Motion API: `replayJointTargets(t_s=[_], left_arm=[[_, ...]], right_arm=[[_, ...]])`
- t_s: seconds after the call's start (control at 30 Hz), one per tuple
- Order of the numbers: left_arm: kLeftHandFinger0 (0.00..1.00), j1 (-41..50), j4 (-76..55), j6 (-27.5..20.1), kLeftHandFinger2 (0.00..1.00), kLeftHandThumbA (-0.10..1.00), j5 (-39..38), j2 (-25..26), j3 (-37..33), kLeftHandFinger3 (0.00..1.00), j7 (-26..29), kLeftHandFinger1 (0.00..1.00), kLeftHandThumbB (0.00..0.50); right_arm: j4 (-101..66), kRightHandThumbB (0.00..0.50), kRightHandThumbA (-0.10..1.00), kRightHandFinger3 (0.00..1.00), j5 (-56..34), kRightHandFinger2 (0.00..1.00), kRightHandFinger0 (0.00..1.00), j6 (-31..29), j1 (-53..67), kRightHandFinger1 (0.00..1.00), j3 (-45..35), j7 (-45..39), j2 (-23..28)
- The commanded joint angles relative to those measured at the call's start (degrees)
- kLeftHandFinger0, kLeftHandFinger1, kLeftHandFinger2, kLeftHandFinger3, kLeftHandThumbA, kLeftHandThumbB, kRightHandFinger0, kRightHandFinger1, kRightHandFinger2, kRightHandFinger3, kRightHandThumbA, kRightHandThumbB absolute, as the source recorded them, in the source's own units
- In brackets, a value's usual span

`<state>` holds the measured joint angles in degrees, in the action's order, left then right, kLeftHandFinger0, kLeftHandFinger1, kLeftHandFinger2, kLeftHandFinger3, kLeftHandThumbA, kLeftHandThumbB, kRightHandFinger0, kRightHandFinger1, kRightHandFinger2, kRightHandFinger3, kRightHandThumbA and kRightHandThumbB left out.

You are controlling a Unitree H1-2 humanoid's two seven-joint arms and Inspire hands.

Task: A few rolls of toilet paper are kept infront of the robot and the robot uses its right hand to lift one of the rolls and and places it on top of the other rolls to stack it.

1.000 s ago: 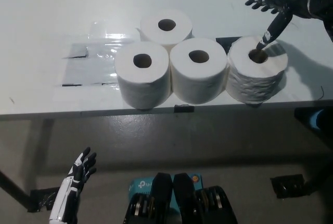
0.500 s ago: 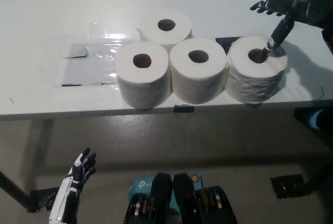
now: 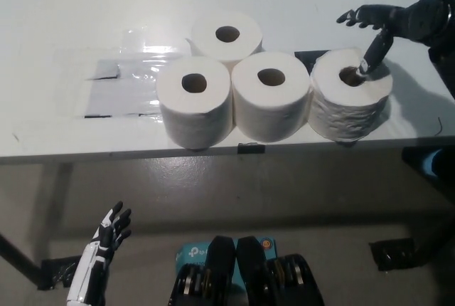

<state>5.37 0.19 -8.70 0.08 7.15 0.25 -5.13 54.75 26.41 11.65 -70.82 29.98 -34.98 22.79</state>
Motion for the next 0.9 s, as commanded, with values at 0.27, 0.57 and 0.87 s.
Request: replayJointTargets(t_s=[0.27, 0.57, 0.87], left_arm=[[1.00, 0.4, -2.1, -2.2, 1.00, 1.00, -1.4, 0.6, 0.3, 1.00, -0.8, 1.00, 0.069], [1.00, 0.3, -2.3, -1.7, 1.00, 1.00, -1.0, 0.5, 0.5, 1.00, -0.3, 1.00, 0.090], [1.00, 0.3, -1.9, -2.4, 1.00, 1.00, -1.7, 0.7, 0.5, 1.00, -0.7, 1.00, 0.087]], right_arm=[[2.7, 0.415, 1.00, 1.00, 2.0, 1.00, 1.00, -5.2, -3.5, 1.00, 0.5, 2.4, -1.5], [8.8, 0.372, 0.96, 1.00, 2.8, 1.00, 1.00, -6.2, -4.8, 1.00, 0.9, 2.6, -4.4], [13.3, 0.357, 0.80, 1.00, 8.2, 0.69, 0.32, -7.4, -3.9, 0.49, 5.7, 11.6, -5.9]])
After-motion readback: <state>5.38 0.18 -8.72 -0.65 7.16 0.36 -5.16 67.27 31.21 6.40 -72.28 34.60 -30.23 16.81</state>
